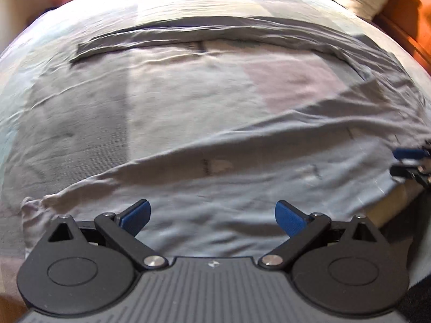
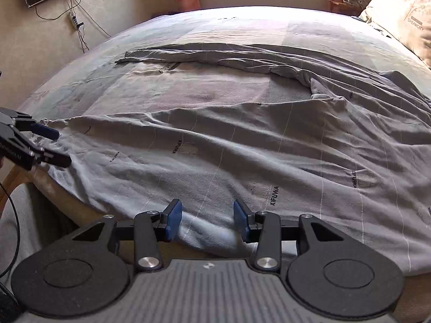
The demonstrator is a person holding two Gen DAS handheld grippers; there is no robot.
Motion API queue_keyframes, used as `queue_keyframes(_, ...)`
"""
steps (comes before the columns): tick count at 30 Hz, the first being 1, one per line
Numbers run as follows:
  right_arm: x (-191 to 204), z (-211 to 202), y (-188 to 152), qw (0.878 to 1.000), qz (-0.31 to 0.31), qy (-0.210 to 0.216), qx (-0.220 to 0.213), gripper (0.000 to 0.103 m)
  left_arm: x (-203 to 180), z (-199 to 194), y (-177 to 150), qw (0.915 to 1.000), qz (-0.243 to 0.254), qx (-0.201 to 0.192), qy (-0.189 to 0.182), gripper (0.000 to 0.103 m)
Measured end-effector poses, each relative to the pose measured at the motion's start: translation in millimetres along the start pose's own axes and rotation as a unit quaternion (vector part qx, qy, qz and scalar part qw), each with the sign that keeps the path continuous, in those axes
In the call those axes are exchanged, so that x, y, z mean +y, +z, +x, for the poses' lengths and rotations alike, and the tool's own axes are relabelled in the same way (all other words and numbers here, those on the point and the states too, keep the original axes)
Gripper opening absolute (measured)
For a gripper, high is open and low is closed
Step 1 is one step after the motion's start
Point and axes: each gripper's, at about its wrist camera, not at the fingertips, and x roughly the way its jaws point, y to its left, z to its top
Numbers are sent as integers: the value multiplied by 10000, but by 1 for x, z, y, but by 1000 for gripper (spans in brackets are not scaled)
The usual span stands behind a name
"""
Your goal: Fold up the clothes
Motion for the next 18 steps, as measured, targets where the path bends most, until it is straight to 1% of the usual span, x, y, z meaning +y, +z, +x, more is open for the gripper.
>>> queue_keyframes(2, 5, 1, 0, 10000, -80, -41, 25, 57, 27, 3, -4, 9994, -264, 55, 206, 98)
queue_keyframes(5, 10, 3, 1, 9998, -157, -101, 58, 61, 67, 8, -9, 9964, -659, 138, 514, 98)
queue_keyframes(6, 10, 2, 2, 9998, -159, -108, 57, 61, 80, 10, -12, 9950, -791, 154, 588, 100)
queue_keyframes(8, 10, 1, 8, 9998, -137, -106, 26, 62, 95, 5, -26, 9940, -1014, 42, 406, 101)
queue_keyframes(9, 10, 0, 10, 9999, -125, -105, 11, 62, 101, 3, -31, 9934, -1091, -2, 353, 99)
queue_keyframes(15, 10, -6, 26, 9999, -58, -98, -81, 63, 105, 1, -31, 9943, -1009, -47, 342, 99)
queue_keyframes(18, 14, 11, 40, 9997, -89, -232, -45, 63, 108, 1, -31, 9947, -968, -69, 337, 99)
